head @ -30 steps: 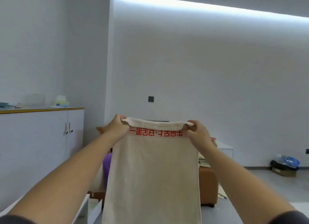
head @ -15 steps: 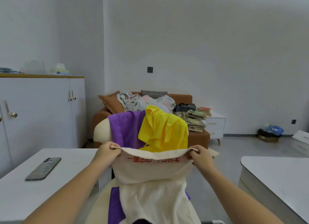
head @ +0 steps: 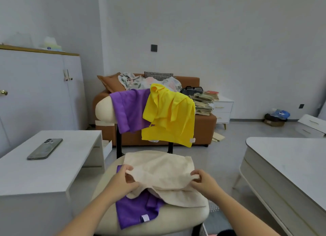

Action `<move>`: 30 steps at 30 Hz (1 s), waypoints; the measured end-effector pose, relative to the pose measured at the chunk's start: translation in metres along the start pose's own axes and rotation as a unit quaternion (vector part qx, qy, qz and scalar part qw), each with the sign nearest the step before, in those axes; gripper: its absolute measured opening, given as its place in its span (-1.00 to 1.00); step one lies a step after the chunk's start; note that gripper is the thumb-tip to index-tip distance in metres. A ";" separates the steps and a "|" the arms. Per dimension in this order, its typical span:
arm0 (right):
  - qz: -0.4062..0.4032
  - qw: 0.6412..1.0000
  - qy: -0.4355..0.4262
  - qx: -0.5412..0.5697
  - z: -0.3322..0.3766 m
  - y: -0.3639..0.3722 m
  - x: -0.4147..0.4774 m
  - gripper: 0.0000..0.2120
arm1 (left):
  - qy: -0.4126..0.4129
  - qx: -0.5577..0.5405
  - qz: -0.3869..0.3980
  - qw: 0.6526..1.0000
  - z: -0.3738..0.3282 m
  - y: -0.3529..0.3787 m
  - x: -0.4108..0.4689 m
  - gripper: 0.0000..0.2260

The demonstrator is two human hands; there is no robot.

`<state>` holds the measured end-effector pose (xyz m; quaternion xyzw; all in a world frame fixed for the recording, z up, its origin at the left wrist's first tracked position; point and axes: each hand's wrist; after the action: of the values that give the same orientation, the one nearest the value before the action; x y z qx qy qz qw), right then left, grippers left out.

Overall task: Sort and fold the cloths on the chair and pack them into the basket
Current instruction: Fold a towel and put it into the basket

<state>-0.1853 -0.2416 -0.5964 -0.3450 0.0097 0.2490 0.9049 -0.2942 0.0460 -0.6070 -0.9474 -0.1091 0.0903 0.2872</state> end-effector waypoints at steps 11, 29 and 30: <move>0.067 0.945 -0.062 -0.313 -0.016 0.029 0.000 -0.27 | 0.046 0.246 -0.094 0.963 0.009 0.040 0.006 -0.63; -0.058 0.957 -0.037 -0.282 -0.016 0.040 0.042 -0.65 | 0.073 0.118 -0.260 0.956 -0.014 0.007 0.062 -0.78; -0.074 0.967 -0.026 -0.244 -0.015 0.037 0.046 -0.70 | 0.064 0.118 -0.258 0.957 -0.011 0.005 0.064 -0.75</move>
<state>-0.1594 -0.2075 -0.6396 -0.5490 -0.1002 0.1853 0.8089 -0.2293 0.0526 -0.6083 -0.8500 -0.3200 -0.0358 0.4169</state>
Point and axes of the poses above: each hand's wrist, its own x-axis towards the middle knuckle, its own y-axis out of the palm, z = x × y, and after that the axes turned 8 degrees about z, right-handed
